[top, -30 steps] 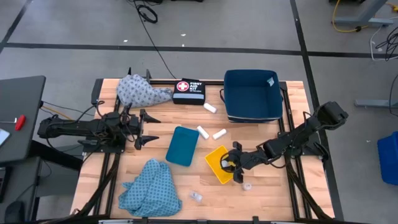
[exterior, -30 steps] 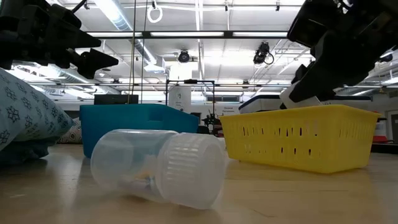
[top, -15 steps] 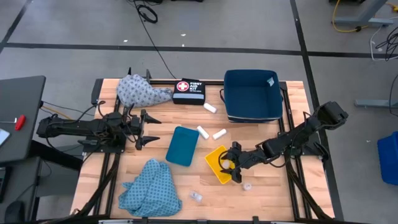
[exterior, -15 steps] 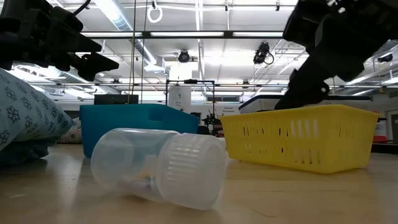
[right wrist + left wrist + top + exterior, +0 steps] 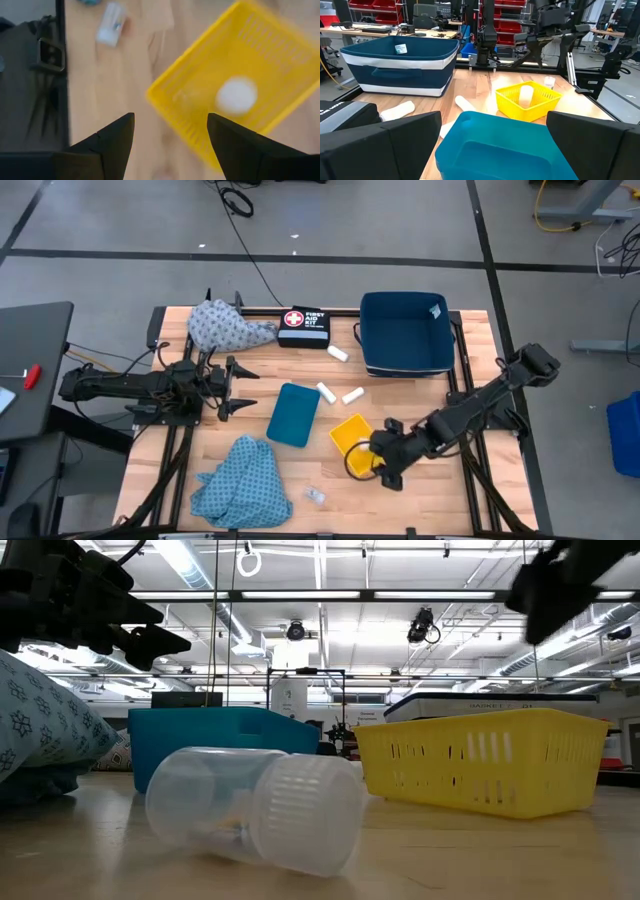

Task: Pick & place medical supplies in basket/bin
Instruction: Put the right white pill bottle into the yellow bin

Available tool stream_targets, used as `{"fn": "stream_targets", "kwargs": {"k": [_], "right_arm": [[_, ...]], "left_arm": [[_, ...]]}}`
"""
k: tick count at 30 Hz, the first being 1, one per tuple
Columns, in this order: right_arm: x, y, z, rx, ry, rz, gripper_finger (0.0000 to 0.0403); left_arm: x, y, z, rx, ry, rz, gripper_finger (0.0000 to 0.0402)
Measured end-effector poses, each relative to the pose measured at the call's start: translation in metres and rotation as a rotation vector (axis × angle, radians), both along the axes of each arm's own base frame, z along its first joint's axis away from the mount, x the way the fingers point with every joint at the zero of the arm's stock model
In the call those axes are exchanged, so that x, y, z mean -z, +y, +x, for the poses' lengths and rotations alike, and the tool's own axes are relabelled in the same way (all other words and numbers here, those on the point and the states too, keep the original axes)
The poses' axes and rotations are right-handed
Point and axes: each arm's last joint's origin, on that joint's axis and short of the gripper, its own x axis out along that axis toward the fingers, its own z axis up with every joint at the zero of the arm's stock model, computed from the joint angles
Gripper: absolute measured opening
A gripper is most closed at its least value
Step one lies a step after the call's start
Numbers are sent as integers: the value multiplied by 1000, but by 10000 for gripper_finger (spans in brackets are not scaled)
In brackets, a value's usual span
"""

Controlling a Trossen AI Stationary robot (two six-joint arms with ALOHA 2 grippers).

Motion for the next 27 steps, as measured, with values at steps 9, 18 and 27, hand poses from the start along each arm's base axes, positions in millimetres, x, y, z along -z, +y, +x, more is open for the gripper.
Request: {"fn": "stream_targets", "kwargs": {"k": [9, 18, 27], "right_arm": [[19, 33, -19, 38, 204, 140, 259], [32, 40, -30, 59, 349, 115, 259], [34, 36, -31, 63, 339, 52, 259]], "left_arm": [[1, 0, 0, 0, 8, 0, 367], [1, 0, 0, -10, 6, 19, 367], [0, 0, 0, -10, 4, 20, 367]]}}
